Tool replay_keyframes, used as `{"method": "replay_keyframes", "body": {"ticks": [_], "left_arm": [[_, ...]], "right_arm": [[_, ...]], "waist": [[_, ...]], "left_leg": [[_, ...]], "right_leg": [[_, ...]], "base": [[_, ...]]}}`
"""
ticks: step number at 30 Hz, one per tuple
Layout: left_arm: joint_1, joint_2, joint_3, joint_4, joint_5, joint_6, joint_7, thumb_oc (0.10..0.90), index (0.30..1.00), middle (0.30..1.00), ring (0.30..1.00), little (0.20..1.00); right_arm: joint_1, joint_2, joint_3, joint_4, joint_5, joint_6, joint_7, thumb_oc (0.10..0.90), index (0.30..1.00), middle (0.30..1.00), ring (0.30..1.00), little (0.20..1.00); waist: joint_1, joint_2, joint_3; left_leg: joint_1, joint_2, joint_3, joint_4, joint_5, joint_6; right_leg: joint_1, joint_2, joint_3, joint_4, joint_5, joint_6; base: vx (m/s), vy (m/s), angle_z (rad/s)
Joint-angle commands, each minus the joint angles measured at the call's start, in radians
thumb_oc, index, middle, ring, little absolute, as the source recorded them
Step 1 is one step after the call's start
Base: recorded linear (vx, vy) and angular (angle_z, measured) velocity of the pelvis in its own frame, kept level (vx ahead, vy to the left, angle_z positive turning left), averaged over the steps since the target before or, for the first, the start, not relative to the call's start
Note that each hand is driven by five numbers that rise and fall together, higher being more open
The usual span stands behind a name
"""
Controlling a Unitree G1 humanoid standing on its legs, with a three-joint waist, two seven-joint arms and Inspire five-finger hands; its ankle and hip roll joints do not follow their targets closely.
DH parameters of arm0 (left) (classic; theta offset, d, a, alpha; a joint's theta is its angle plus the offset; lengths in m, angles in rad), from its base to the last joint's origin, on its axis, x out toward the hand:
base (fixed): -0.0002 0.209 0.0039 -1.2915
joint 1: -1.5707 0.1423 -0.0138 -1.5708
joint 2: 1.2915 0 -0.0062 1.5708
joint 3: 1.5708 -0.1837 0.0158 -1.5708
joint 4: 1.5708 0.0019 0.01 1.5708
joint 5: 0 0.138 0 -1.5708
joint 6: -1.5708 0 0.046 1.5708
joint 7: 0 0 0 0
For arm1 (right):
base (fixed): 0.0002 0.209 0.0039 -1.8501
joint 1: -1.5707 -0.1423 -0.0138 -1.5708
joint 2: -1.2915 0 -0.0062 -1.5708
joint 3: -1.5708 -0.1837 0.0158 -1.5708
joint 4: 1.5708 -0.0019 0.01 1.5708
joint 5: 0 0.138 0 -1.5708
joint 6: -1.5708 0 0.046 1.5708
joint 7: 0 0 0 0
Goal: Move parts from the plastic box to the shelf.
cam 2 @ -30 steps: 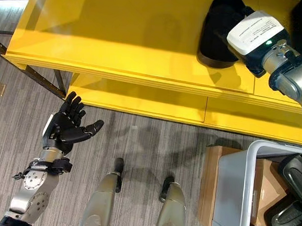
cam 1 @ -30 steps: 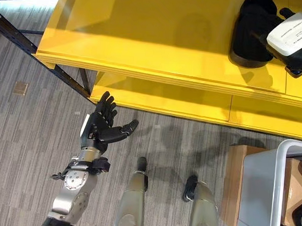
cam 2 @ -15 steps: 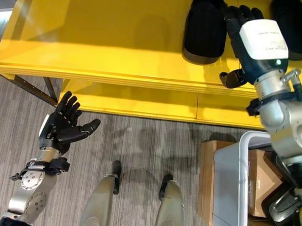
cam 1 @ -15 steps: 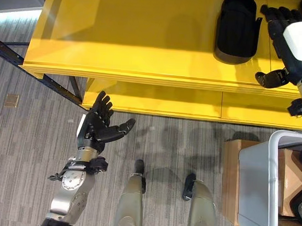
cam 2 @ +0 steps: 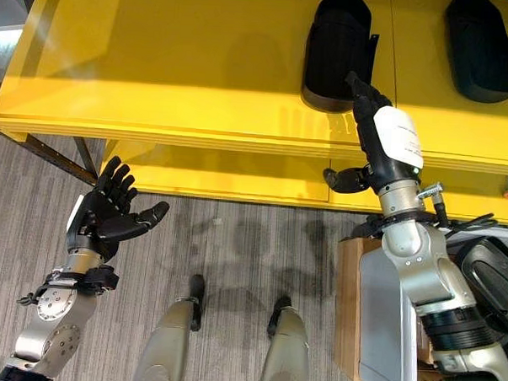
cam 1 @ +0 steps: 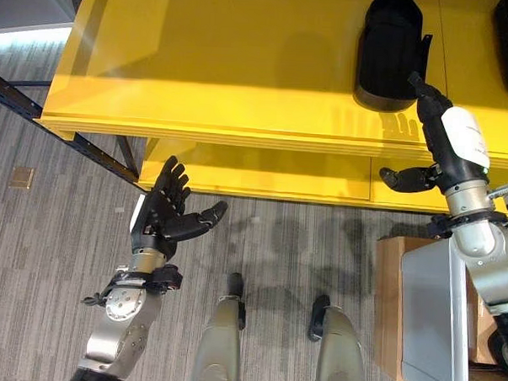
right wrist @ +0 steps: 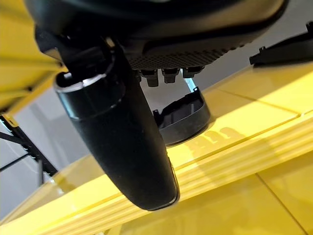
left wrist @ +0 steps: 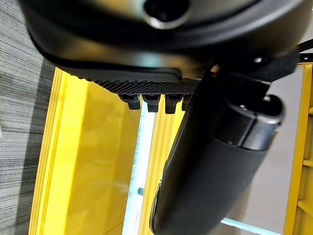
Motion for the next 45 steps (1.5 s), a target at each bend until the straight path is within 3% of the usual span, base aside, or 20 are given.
{"method": "replay_keyframes", "body": {"ticks": [1,6,13,18,22,26,28,29,31,32,33,36,41,45], "left_arm": [[0.022,-0.027,-0.006,-0.094,0.038,-0.063,-0.014,0.900,1.000,1.000,1.000,1.000],[0.073,-0.072,0.016,-0.068,0.040,-0.053,-0.042,0.900,1.000,1.000,1.000,1.000],[0.151,-0.143,0.088,-0.045,0.071,-0.056,-0.053,0.900,1.000,1.000,1.000,1.000],[0.192,-0.198,0.091,-0.018,0.078,-0.062,-0.048,0.900,1.000,1.000,1.000,1.000],[0.205,-0.214,0.082,-0.001,0.070,-0.056,-0.059,0.900,1.000,1.000,1.000,1.000],[0.212,-0.225,0.057,0.011,0.038,-0.050,-0.071,0.900,1.000,1.000,1.000,1.000],[0.208,-0.225,0.055,0.010,0.038,-0.049,-0.073,0.900,1.000,1.000,1.000,1.000],[0.199,-0.219,0.050,0.013,0.040,-0.046,-0.082,0.900,1.000,1.000,1.000,1.000],[0.202,-0.219,0.050,0.010,0.042,-0.048,-0.083,0.900,1.000,1.000,1.000,1.000],[0.211,-0.221,0.053,0.008,0.052,-0.054,-0.076,0.900,1.000,1.000,1.000,1.000],[0.213,-0.223,0.060,0.004,0.056,-0.054,-0.072,0.900,1.000,1.000,1.000,1.000],[0.214,-0.233,0.066,-0.009,0.069,-0.063,-0.068,0.900,1.000,1.000,1.000,1.000],[0.231,-0.253,0.073,-0.012,0.049,-0.072,-0.081,0.900,1.000,1.000,1.000,1.000],[0.257,-0.237,0.090,-0.023,0.049,-0.069,-0.086,0.900,1.000,1.000,1.000,1.000]], "right_arm": [[0.079,0.060,-0.080,-0.131,0.088,-0.096,-0.052,0.900,1.000,1.000,1.000,1.000],[0.300,0.166,-0.138,-0.186,0.199,-0.151,0.017,0.900,1.000,1.000,1.000,1.000],[0.522,0.235,-0.214,-0.193,0.273,-0.167,0.096,0.900,1.000,1.000,1.000,1.000],[0.610,0.275,-0.248,-0.231,0.319,-0.192,0.111,0.900,1.000,1.000,1.000,1.000],[0.658,0.275,-0.275,-0.235,0.334,-0.203,0.112,0.900,1.000,1.000,1.000,1.000],[0.701,0.280,-0.298,-0.226,0.334,-0.204,0.102,0.900,1.000,1.000,1.000,1.000],[0.704,0.276,-0.304,-0.226,0.323,-0.204,0.096,0.900,1.000,1.000,1.000,1.000],[0.709,0.269,-0.321,-0.222,0.293,-0.198,0.082,0.900,1.000,1.000,1.000,1.000],[0.708,0.266,-0.324,-0.222,0.277,-0.197,0.076,0.900,1.000,1.000,1.000,1.000],[0.691,0.260,-0.306,-0.208,0.265,-0.196,0.070,0.900,1.000,1.000,1.000,1.000],[0.669,0.255,-0.289,-0.192,0.258,-0.195,0.071,0.900,1.000,1.000,1.000,1.000],[0.621,0.254,-0.257,-0.174,0.261,-0.196,0.083,0.900,1.000,1.000,1.000,1.000],[0.625,0.272,-0.250,-0.174,0.284,-0.189,0.116,0.900,1.000,1.000,1.000,1.000],[0.629,0.306,-0.240,-0.167,0.337,-0.175,0.145,0.900,1.000,1.000,1.000,1.000]], "waist": [[-0.044,-0.010,-0.170],[-0.082,0.002,-0.230],[-0.140,0.013,-0.328],[-0.176,0.029,-0.341],[-0.186,0.044,-0.329],[-0.189,0.045,-0.314],[-0.188,0.043,-0.309],[-0.195,0.027,-0.296],[-0.193,0.027,-0.296],[-0.165,0.024,-0.293],[-0.149,0.022,-0.296],[-0.129,0.022,-0.304],[-0.126,0.025,-0.314],[-0.124,0.013,-0.331]], "left_leg": [[0.099,0.079,-0.028,-0.097,-0.024,-0.017],[0.197,0.107,0.010,-0.233,0.034,-0.028],[0.324,0.168,0.095,-0.382,0.103,-0.055],[0.363,0.218,0.137,-0.409,0.147,-0.068],[0.349,0.260,0.141,-0.414,0.246,-0.092],[0.322,0.264,0.121,-0.397,0.332,-0.092],[0.308,0.259,0.121,-0.382,0.337,-0.086],[0.286,0.220,0.157,-0.326,0.288,-0.058],[0.283,0.197,0.143,-0.327,0.262,-0.049],[0.272,0.084,0.002,-0.339,0.181,-0.024],[0.258,0.008,-0.097,-0.341,0.138,-0.010],[0.237,-0.088,-0.209,-0.354,0.105,0.005],[0.263,-0.076,-0.174,-0.367,0.085,0.025],[0.305,-0.069,-0.104,-0.411,0.072,0.052]], "right_leg": [[0.099,0.033,0.017,-0.136,0.022,0.000],[0.164,0.066,0.020,-0.266,0.074,0.015],[0.232,0.114,0.064,-0.376,0.095,0.024],[0.222,0.163,0.078,-0.324,0.057,-0.004],[0.209,0.217,0.079,-0.292,0.024,-0.044],[0.239,0.244,0.066,-0.340,0.033,-0.070],[0.249,0.242,0.060,-0.356,0.038,-0.074],[0.276,0.232,0.045,-0.394,0.047,-0.080],[0.281,0.232,0.049,-0.415,0.058,-0.075],[0.292,0.230,0.094,-0.452,0.076,-0.067],[0.293,0.238,0.126,-0.474,0.091,-0.061],[0.303,0.256,0.182,-0.508,0.116,-0.049],[0.314,0.253,0.216,-0.514,0.127,-0.038],[0.324,0.231,0.248,-0.541,0.146,-0.015]], "base": [[0.04,-0.008,-0.11],[0.06,-0.003,-0.15],[0.06,-0.030,-0.34],[-0.01,-0.097,-0.26],[-0.09,-0.179,-0.16],[-0.05,-0.182,0.02],[-0.04,-0.150,0.10],[-0.04,-0.126,0.41],[-0.01,-0.082,0.44],[0.03,-0.026,0.09],[0.06,-0.018,-0.28],[0.06,0.026,-0.83],[0.09,0.137,-0.67],[0.08,0.179,-0.50]]}}
